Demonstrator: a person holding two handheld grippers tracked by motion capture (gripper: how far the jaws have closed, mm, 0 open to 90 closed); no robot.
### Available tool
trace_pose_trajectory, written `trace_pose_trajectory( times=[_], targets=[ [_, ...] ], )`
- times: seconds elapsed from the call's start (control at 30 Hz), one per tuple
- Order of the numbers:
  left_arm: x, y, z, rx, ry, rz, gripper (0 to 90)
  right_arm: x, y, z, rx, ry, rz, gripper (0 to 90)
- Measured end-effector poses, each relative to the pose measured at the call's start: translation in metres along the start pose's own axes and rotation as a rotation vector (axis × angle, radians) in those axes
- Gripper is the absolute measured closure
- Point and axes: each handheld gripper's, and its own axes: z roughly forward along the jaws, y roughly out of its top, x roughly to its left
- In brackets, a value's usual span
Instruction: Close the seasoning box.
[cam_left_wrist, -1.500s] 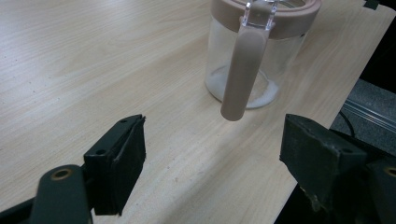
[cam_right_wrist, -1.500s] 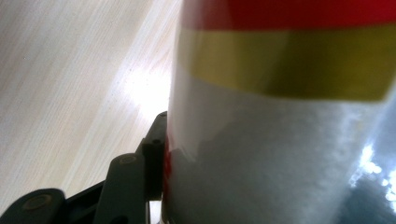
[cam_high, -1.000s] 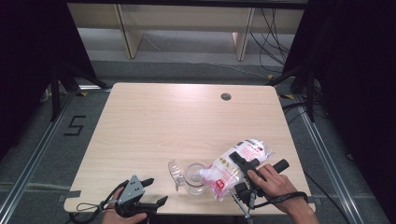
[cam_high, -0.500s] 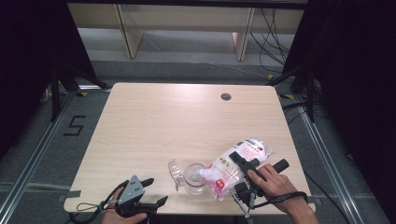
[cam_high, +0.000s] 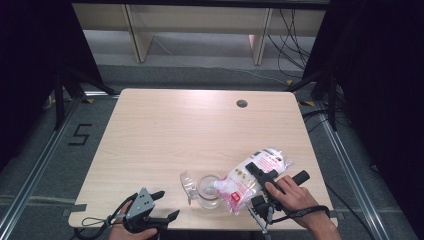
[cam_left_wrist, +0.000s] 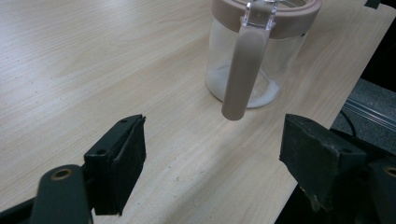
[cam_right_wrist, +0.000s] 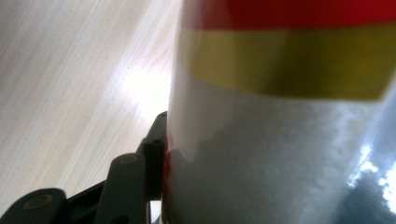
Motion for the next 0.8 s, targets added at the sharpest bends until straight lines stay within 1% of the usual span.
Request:
trace_pose_trajectory(
  times=[0.03,0.07,0.1,0.17,0.2,0.23,0.27,0.3,0.33,0.37,0.4,0.43,0.47,0.5,0.53,0.57,0.6,0.63,0.67,0.7,0.73,0.77,0.8],
  targets=[
    [0.0003,0.0001,-0.0001,0.002,-0.003,0.002,22.0,0.0001,0.0000,0.0000,0.000,0.001,0.000,51.7],
    [0.0001,0.0001,-0.0002,0.001,0.000,0.003,22.0,0.0012,-0.0005,0.0007,-0.012,-0.015,0.005,51.7],
    [0.0000,0.0001,-0.0002,0.000,0.000,0.000,22.0,-0.0001,-0.0001,0.0000,0.004,0.005,0.001,51.7],
    [0.0001,0.0001,-0.0003,0.000,0.001,0.001,22.0,0.0007,-0.0002,0.0001,0.013,0.003,0.002,51.7],
    [0.0002,0.0001,-0.0002,0.001,-0.002,0.003,22.0,0.0005,-0.0003,0.0001,0.011,0.010,-0.001,51.7],
    [0.0001,0.0001,-0.0001,0.002,-0.001,0.003,22.0,-0.0002,-0.0009,0.0001,0.006,0.013,-0.017,51.8],
    [0.0018,0.0004,-0.0010,0.016,0.005,0.026,22.0,0.0005,-0.0008,0.0000,0.008,0.008,-0.008,51.8],
    [0.0012,0.0003,-0.0006,0.008,0.002,0.019,22.0,0.0009,-0.0006,0.0000,0.011,0.009,0.003,51.7],
    [0.0004,0.0003,-0.0005,0.005,-0.004,0.007,22.0,-0.0003,-0.0010,0.0000,0.008,0.011,-0.015,51.8],
    [-0.0001,-0.0001,0.0001,-0.007,-0.001,-0.001,22.0,0.0005,-0.0004,-0.0001,0.013,0.004,-0.001,51.8],
    [0.0009,0.0001,-0.0007,0.000,0.000,0.011,22.0,0.0002,-0.0004,-0.0004,0.011,0.006,-0.001,51.8],
    [0.0012,0.0005,-0.0013,0.008,0.003,0.016,22.0,-0.0010,-0.0003,-0.0002,0.001,0.000,-0.015,51.8],
    [0.0010,0.0003,-0.0009,0.006,0.002,0.012,22.0,0.0002,-0.0004,-0.0010,0.004,-0.001,0.004,51.8],
    [-0.0001,0.0000,0.0000,-0.002,0.000,-0.002,22.1,-0.0003,-0.0002,-0.0015,0.006,-0.001,0.004,51.8],
    [0.0010,0.0001,-0.0004,0.009,-0.003,0.011,22.0,-0.0014,0.0002,-0.0020,0.008,-0.001,-0.005,51.8],
    [0.0000,-0.0005,-0.0008,0.018,0.007,-0.007,22.0,-0.0008,0.0002,-0.0016,-0.003,-0.012,-0.002,51.8],
    [-0.0009,-0.0005,-0.0004,0.011,0.005,-0.015,22.0,-0.0005,0.0007,-0.0022,0.005,-0.005,0.000,51.8],
    [-0.0008,-0.0005,-0.0005,0.013,0.008,-0.011,22.0,-0.0014,0.0013,-0.0022,0.005,-0.002,-0.016,51.8],
    [-0.0002,-0.0004,-0.0008,0.019,0.013,-0.004,22.0,-0.0002,0.0010,-0.0010,-0.012,-0.023,-0.015,51.8],
    [-0.0011,-0.0006,0.0000,0.008,0.007,-0.016,22.1,0.0000,0.0012,-0.0009,-0.009,-0.019,-0.011,51.8],
    [-0.0013,-0.0006,0.0000,0.008,0.007,-0.018,22.0,0.0003,0.0017,-0.0017,0.008,0.001,-0.003,51.8],
    [0.0006,-0.0002,-0.0013,0.027,0.015,0.008,22.0,0.0004,0.0015,-0.0013,-0.004,-0.019,-0.009,51.8],
    [-0.0007,-0.0004,-0.0004,0.010,0.005,-0.011,22.0,0.0002,0.0014,-0.0014,-0.005,-0.020,-0.011,51.9]
  ],
)
